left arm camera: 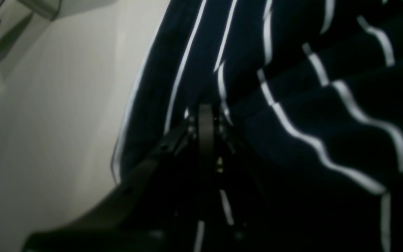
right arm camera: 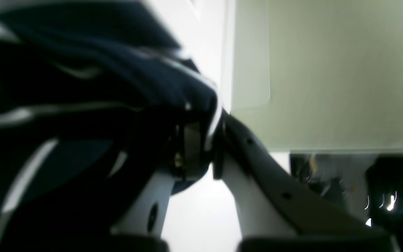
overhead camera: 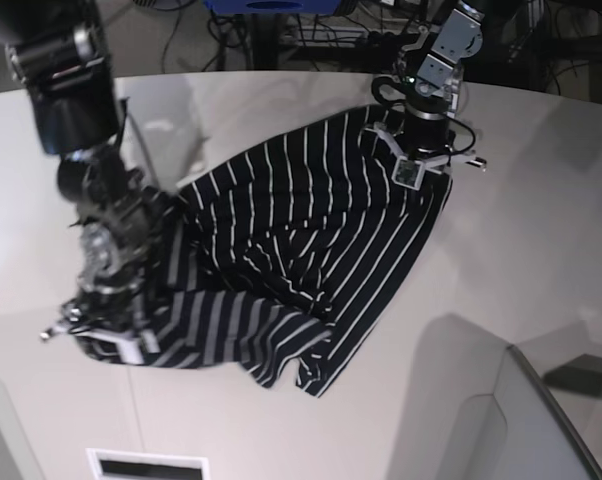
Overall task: Layout the t-shirt on the table in an organized manner, then fold the t-shirt properly
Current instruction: 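Drag the shirt with the right gripper away from the left gripper to stretch it flat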
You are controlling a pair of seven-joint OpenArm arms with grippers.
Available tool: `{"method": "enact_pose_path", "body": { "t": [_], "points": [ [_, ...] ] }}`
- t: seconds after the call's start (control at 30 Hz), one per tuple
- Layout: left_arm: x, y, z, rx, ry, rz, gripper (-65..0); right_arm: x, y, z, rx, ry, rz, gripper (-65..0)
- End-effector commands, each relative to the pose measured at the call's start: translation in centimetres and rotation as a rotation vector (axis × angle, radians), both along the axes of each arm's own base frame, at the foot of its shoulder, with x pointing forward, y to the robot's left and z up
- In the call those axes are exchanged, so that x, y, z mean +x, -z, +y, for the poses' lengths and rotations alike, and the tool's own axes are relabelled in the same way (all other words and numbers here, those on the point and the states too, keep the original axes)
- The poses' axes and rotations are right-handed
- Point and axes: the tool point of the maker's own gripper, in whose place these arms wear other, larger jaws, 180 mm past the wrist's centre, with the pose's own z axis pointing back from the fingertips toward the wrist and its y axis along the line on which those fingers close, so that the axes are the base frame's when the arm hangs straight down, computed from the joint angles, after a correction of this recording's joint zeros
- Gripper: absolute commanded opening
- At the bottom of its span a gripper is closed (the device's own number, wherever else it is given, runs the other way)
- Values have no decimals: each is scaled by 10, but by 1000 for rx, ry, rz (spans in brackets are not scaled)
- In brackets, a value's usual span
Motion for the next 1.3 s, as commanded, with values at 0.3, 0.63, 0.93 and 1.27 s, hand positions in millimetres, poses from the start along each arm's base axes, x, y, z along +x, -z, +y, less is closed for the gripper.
{"method": "enact_pose_path", "body": {
  "t": [0.3, 0.63, 0.93, 1.27],
  "points": [
    [-54, 39, 13, -15, -71, 247, -650, 54, -18, -109, 18, 112, -21, -629],
    [-53, 33, 15, -14, -64, 233, -650, 87, -56, -115, 10, 50, -103, -197],
    [-30, -17, 57, -36, -212, 77, -650, 44, -101, -148, 350, 347, -206, -60],
    [-26, -22, 60, -32, -215, 64, -650, -1, -24, -108, 395, 234, 93, -65]
  ]
}}
